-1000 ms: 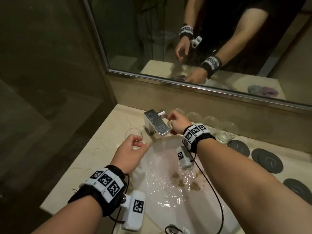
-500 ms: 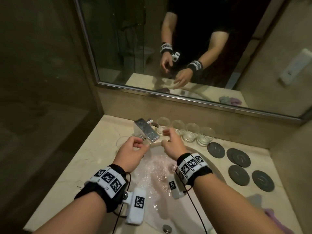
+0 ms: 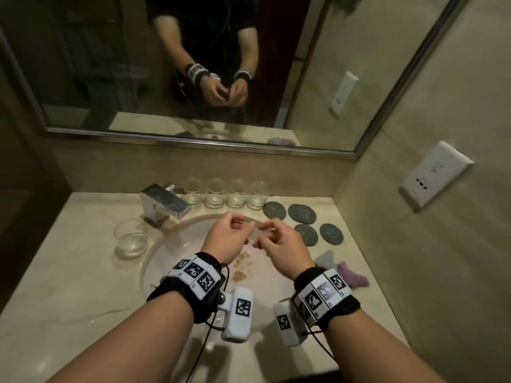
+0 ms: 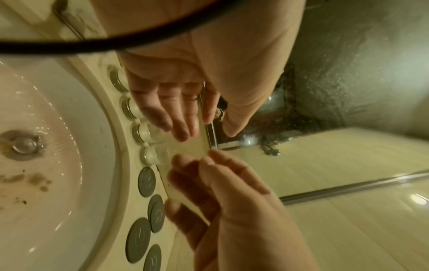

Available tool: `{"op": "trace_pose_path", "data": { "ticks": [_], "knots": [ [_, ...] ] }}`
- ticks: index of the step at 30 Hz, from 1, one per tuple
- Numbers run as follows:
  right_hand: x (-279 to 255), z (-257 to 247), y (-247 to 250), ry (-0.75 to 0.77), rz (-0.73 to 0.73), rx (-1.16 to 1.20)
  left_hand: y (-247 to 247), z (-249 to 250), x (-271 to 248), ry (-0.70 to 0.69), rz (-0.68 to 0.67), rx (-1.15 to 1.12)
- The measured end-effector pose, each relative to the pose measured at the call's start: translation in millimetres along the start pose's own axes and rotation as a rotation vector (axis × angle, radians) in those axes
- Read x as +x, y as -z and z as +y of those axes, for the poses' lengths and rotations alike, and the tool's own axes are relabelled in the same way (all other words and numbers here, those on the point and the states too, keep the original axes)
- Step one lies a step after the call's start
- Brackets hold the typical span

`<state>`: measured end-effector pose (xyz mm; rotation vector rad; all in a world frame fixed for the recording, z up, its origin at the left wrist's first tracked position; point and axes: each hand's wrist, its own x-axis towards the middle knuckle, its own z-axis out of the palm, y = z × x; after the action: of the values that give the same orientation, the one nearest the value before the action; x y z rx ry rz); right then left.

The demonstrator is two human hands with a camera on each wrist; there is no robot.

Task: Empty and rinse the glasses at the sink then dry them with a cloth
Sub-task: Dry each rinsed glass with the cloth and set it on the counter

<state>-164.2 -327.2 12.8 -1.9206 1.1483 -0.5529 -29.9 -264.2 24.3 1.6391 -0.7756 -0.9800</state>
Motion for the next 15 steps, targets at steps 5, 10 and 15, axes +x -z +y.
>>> {"op": "trace_pose_path", "data": {
  "ticks": [5,10,15],
  "knots": [
    [-27,46,43,-0.145,0.067,-0.032,-21,10,-6,-0.044,-0.044,0.035],
    [-36,106,88,-0.346,0.089,-0.238,-38,16,-7,-0.043,-0.023,0.009],
    [-28,153,111,-0.552,0.132,-0.256,-60,19,-6,-0.024,0.009,0.016]
  ]
}}
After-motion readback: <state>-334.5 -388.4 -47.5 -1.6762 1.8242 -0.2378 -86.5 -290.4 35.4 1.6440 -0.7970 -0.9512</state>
